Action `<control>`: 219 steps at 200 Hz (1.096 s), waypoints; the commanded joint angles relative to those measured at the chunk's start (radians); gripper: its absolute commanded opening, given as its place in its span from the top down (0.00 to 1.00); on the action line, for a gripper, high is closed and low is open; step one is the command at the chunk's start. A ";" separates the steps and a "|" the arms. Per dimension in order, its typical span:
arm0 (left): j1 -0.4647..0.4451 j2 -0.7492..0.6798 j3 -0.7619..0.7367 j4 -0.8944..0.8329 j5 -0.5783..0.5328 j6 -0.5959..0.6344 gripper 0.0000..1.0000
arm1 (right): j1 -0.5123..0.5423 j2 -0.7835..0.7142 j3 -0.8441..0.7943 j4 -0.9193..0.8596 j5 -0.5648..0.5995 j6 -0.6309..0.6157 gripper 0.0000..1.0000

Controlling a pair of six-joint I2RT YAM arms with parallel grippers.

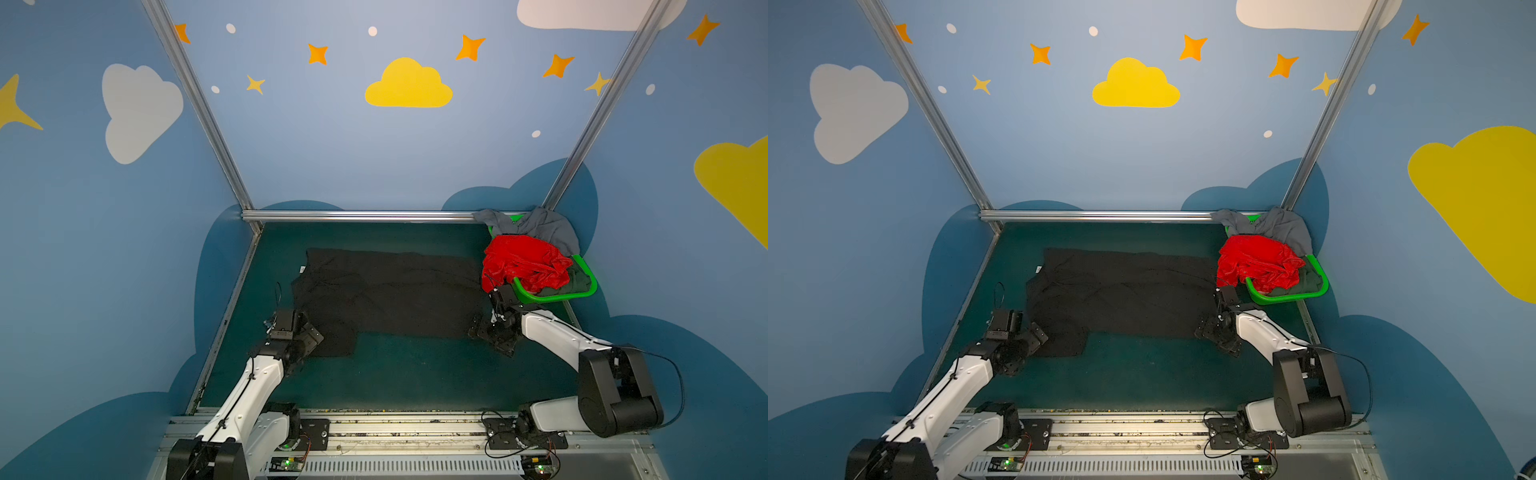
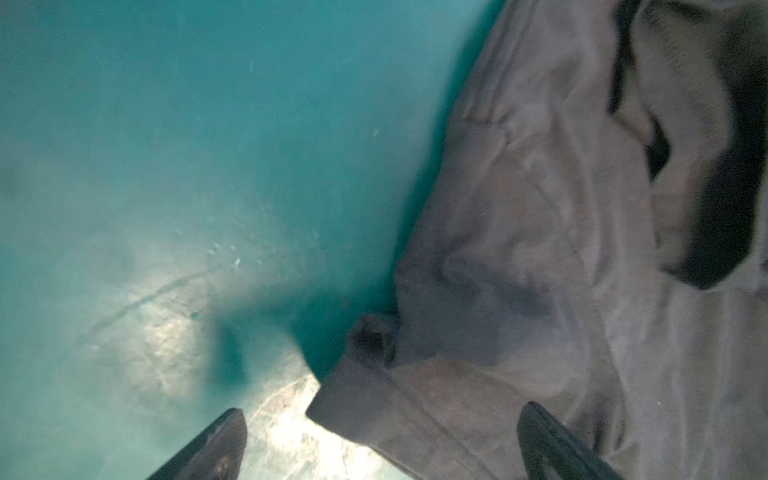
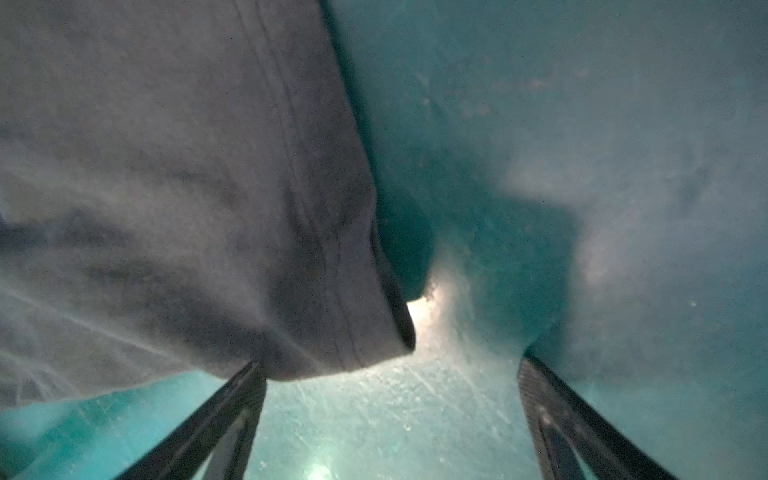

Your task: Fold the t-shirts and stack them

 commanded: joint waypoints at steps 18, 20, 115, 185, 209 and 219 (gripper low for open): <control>0.002 0.048 -0.024 0.056 0.033 -0.019 0.00 | 0.001 0.073 -0.024 0.119 -0.044 0.009 0.09; 0.003 0.052 -0.025 0.059 0.034 -0.019 0.00 | 0.002 0.073 -0.024 0.119 -0.042 0.010 0.09; 0.001 0.122 -0.044 0.130 0.099 -0.018 0.09 | 0.002 0.089 -0.010 0.144 -0.060 0.003 0.40; -0.001 0.152 0.005 0.107 0.110 0.008 0.50 | 0.003 0.117 0.017 0.148 -0.067 -0.012 0.68; -0.001 0.155 0.027 0.099 0.116 0.017 0.70 | 0.004 0.122 0.031 0.143 -0.070 -0.019 0.82; -0.001 0.151 0.036 0.094 0.117 0.018 0.82 | 0.004 0.123 0.037 0.137 -0.066 -0.024 0.86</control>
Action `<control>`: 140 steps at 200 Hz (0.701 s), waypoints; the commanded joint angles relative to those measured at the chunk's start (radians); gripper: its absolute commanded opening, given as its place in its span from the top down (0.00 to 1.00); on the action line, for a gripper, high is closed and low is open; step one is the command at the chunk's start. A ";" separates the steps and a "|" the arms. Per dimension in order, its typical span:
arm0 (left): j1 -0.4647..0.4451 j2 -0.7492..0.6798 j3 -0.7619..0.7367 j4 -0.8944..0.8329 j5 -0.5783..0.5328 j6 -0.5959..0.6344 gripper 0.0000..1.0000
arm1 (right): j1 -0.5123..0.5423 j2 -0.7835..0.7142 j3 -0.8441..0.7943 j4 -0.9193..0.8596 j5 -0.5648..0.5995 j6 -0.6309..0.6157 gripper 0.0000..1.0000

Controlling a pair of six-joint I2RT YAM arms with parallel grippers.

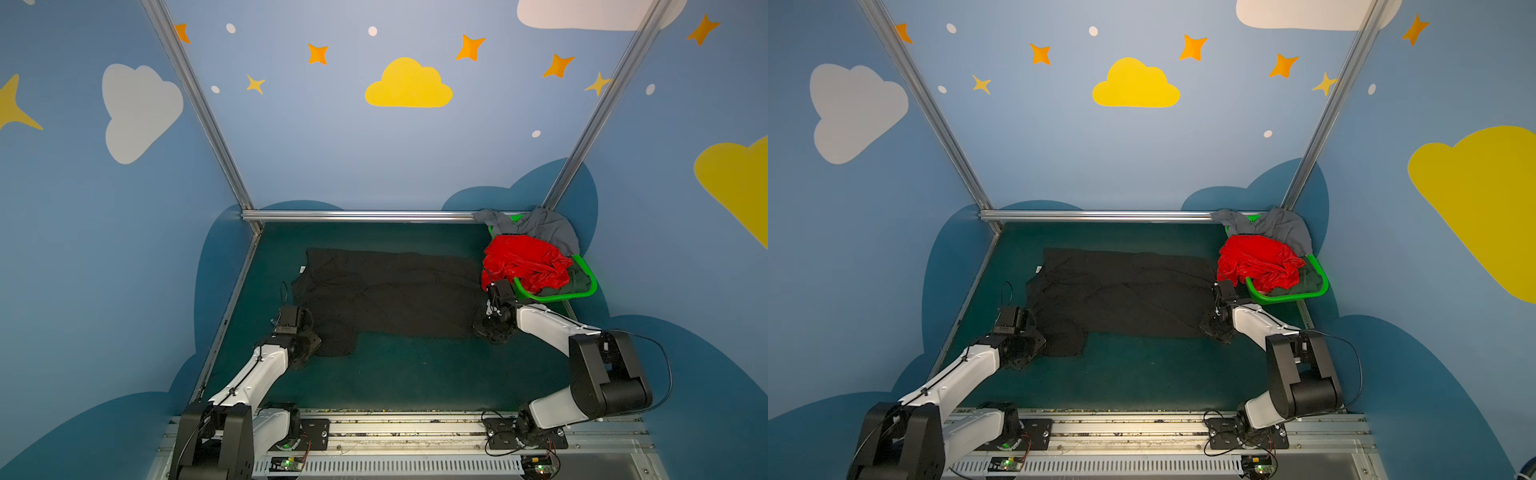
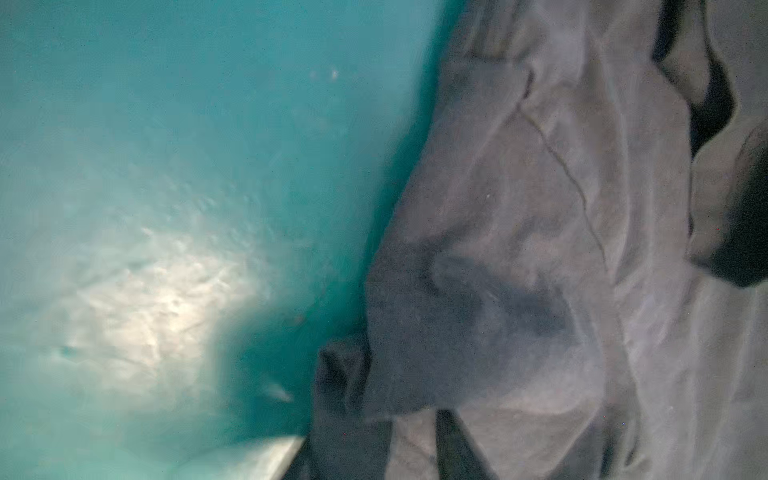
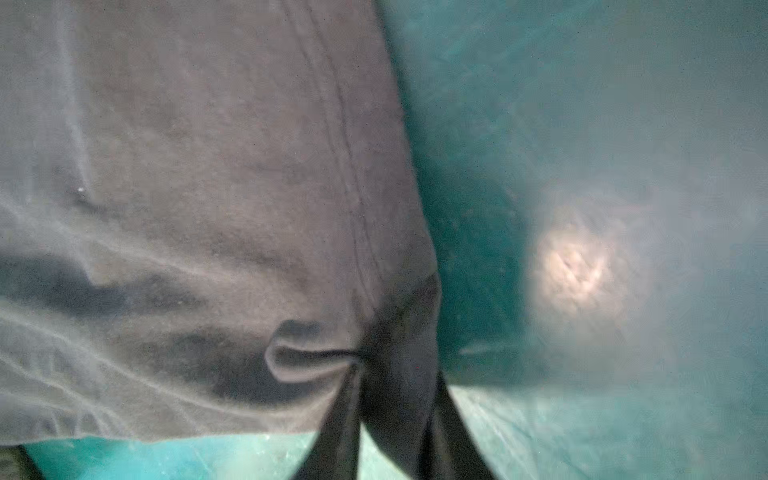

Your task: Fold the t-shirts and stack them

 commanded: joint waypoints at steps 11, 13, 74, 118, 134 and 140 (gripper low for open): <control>-0.003 -0.009 0.046 -0.037 0.018 0.016 0.94 | 0.011 0.035 0.014 -0.010 -0.015 -0.019 0.92; -0.003 -0.011 0.047 -0.041 0.017 0.016 0.96 | 0.011 0.034 0.016 -0.012 -0.015 -0.020 0.93; -0.001 -0.104 0.098 -0.116 -0.027 0.031 0.97 | 0.016 0.017 0.031 -0.030 -0.007 -0.017 1.00; -0.002 -0.135 0.124 -0.146 -0.048 0.043 0.97 | 0.023 0.007 0.057 -0.053 -0.004 -0.020 1.00; -0.002 -0.135 0.129 -0.146 -0.046 0.041 0.97 | 0.025 0.001 0.066 -0.059 -0.001 -0.023 1.00; -0.002 -0.135 0.129 -0.145 -0.045 0.040 0.97 | 0.025 -0.001 0.067 -0.061 0.000 -0.024 1.00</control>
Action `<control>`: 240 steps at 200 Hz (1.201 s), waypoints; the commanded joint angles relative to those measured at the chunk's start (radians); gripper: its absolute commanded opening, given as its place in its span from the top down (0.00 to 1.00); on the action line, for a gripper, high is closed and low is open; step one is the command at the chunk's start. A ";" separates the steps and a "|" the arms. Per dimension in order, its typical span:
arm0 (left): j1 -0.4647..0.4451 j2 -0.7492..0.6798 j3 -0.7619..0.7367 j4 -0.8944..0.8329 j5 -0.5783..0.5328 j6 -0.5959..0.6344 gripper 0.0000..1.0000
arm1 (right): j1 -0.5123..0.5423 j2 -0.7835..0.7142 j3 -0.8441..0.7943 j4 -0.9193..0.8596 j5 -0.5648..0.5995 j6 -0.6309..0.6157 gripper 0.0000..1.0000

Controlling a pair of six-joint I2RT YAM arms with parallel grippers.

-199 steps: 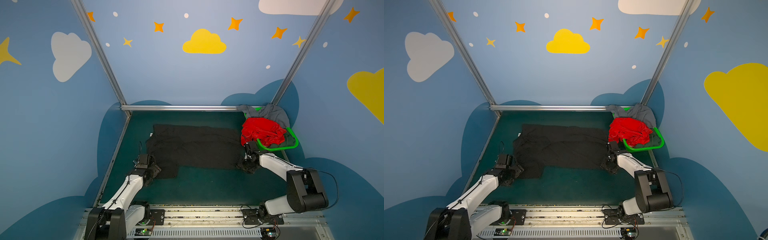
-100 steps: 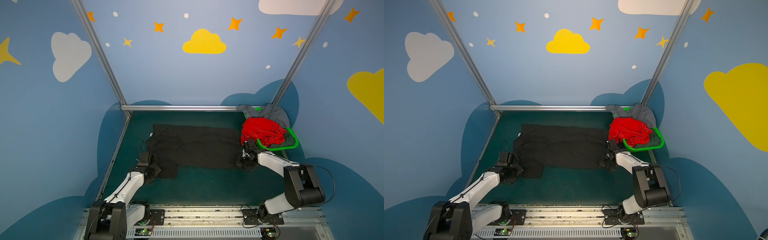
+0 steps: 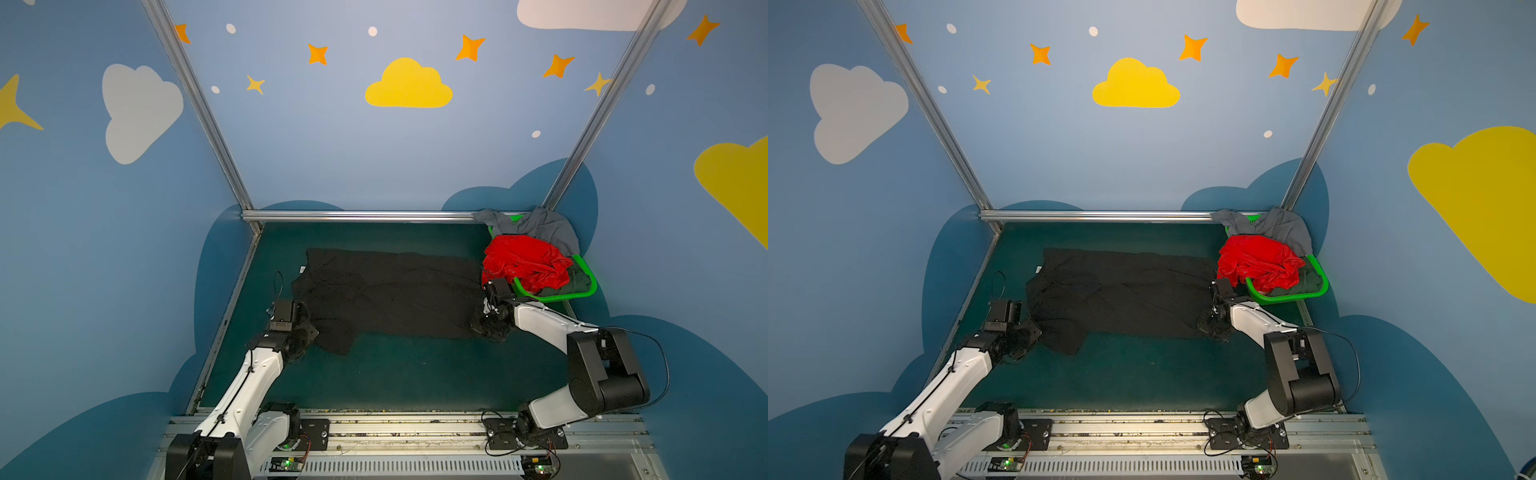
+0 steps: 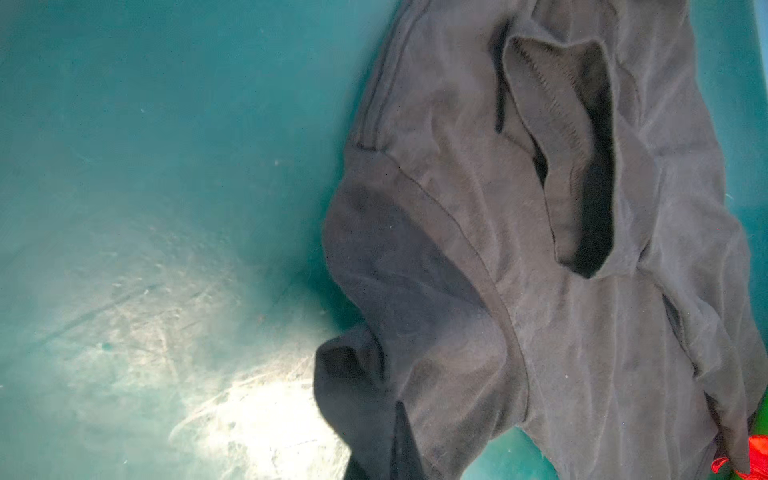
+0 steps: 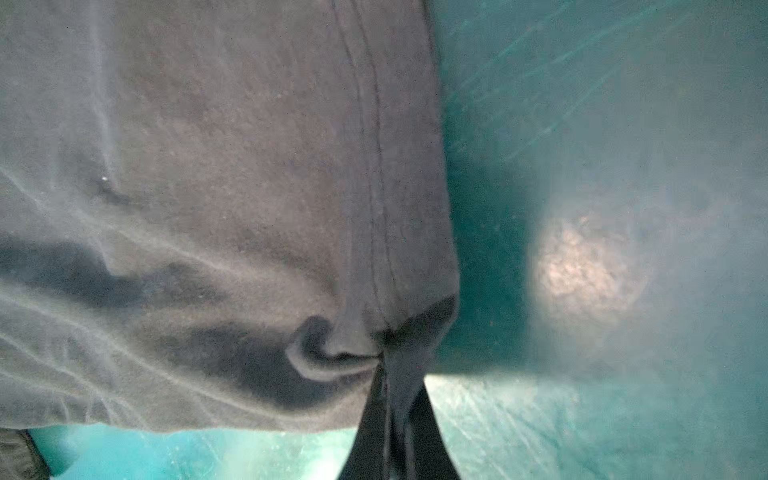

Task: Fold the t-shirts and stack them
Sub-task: 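Lift the near edge with both grippers and fold it toward the far rail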

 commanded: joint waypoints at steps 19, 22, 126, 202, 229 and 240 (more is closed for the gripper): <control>0.000 -0.009 0.026 -0.029 -0.018 0.013 0.97 | 0.009 -0.019 0.043 -0.043 0.005 -0.015 1.00; -0.001 -0.009 0.026 -0.028 -0.018 0.013 0.97 | 0.009 -0.021 0.044 -0.043 0.003 -0.016 1.00; 0.003 0.016 0.089 -0.017 -0.030 0.035 0.97 | 0.012 -0.001 0.114 -0.085 0.025 -0.025 1.00; 0.023 0.137 0.207 0.030 0.005 0.023 0.97 | -0.001 0.074 0.250 -0.114 0.014 -0.033 1.00; 0.037 0.208 0.261 0.036 0.011 0.009 0.97 | -0.021 0.157 0.339 -0.135 -0.020 -0.050 1.00; 0.044 0.238 0.284 0.042 0.018 0.008 0.97 | -0.028 0.192 0.379 -0.151 -0.024 -0.055 1.00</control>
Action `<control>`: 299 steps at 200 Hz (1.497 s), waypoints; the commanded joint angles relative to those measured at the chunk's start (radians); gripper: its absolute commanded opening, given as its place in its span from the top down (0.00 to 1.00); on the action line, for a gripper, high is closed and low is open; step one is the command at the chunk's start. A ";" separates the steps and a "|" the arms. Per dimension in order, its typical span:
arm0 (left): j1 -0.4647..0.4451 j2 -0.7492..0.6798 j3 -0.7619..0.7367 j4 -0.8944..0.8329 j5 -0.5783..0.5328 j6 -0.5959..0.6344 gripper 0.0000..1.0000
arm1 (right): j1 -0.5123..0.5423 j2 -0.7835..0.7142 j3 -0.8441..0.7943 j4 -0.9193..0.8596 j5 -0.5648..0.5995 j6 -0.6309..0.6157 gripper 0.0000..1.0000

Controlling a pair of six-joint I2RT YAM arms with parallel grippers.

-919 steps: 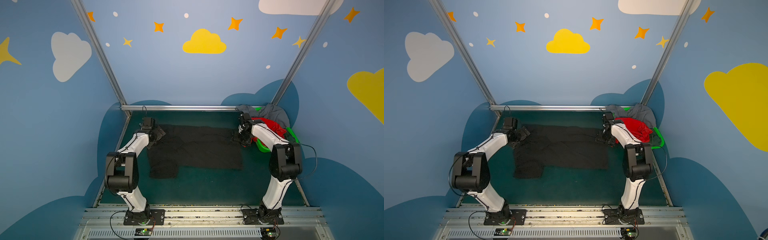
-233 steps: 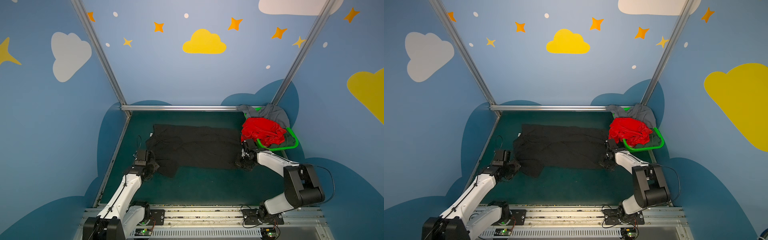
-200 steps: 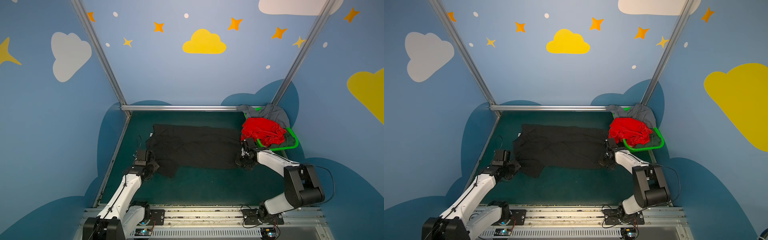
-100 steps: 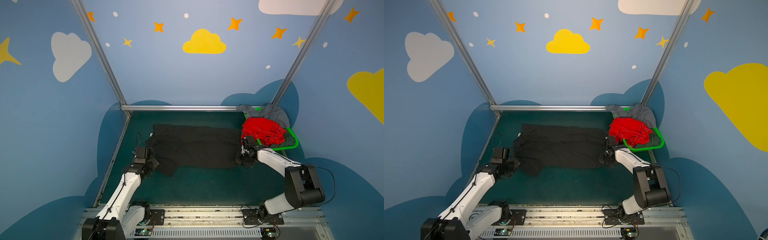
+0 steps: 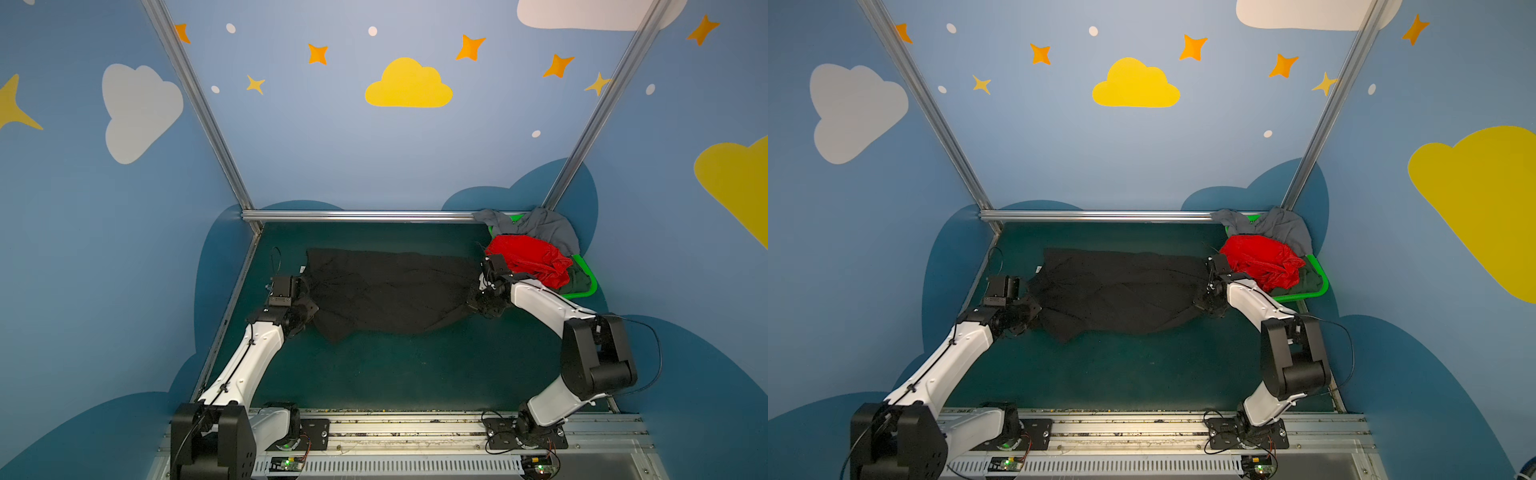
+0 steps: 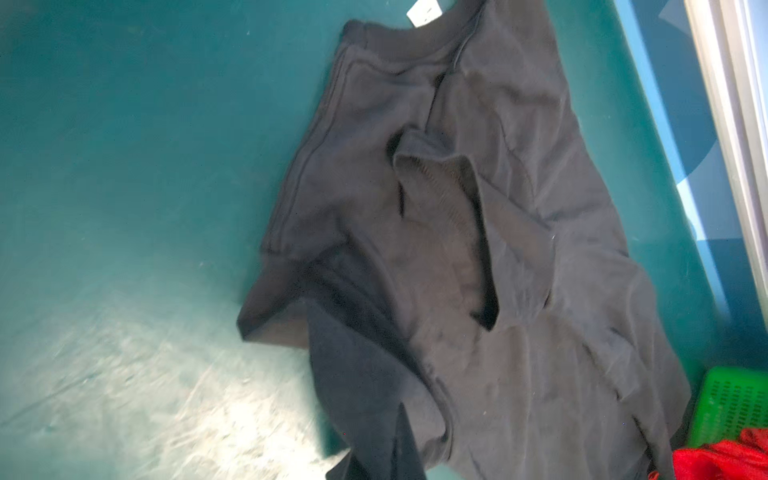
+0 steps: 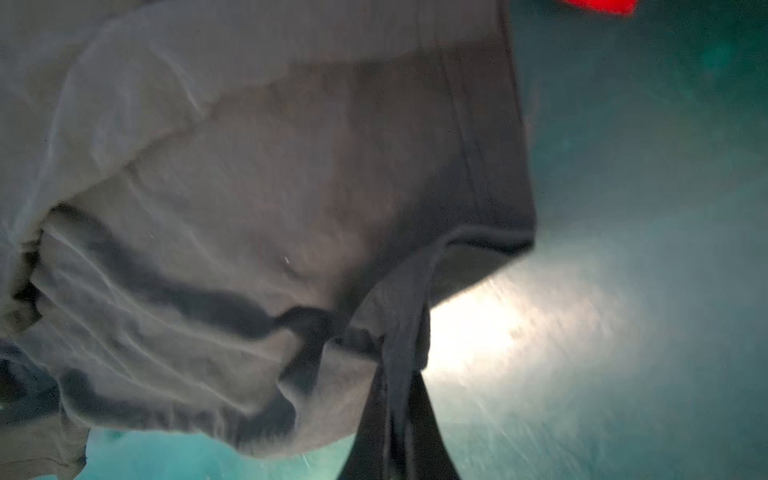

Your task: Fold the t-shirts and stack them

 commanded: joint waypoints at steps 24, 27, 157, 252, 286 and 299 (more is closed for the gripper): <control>0.031 0.108 0.110 0.027 0.013 -0.008 0.97 | -0.029 0.114 0.152 -0.070 -0.024 -0.029 1.00; 0.032 0.116 0.117 0.028 0.014 -0.008 0.97 | -0.029 0.121 0.160 -0.073 -0.024 -0.031 1.00; 0.063 0.362 0.344 0.078 0.034 -0.034 0.97 | -0.089 0.277 0.352 -0.151 -0.043 -0.049 1.00; 0.064 0.528 0.512 0.084 0.037 -0.016 0.97 | -0.103 0.336 0.407 -0.178 -0.006 -0.053 1.00; 0.066 0.582 0.566 0.075 0.028 0.000 0.97 | -0.109 0.337 0.407 -0.179 0.004 -0.050 1.00; 0.066 0.608 0.588 0.070 0.026 0.005 0.97 | -0.110 0.341 0.412 -0.181 0.003 -0.050 1.00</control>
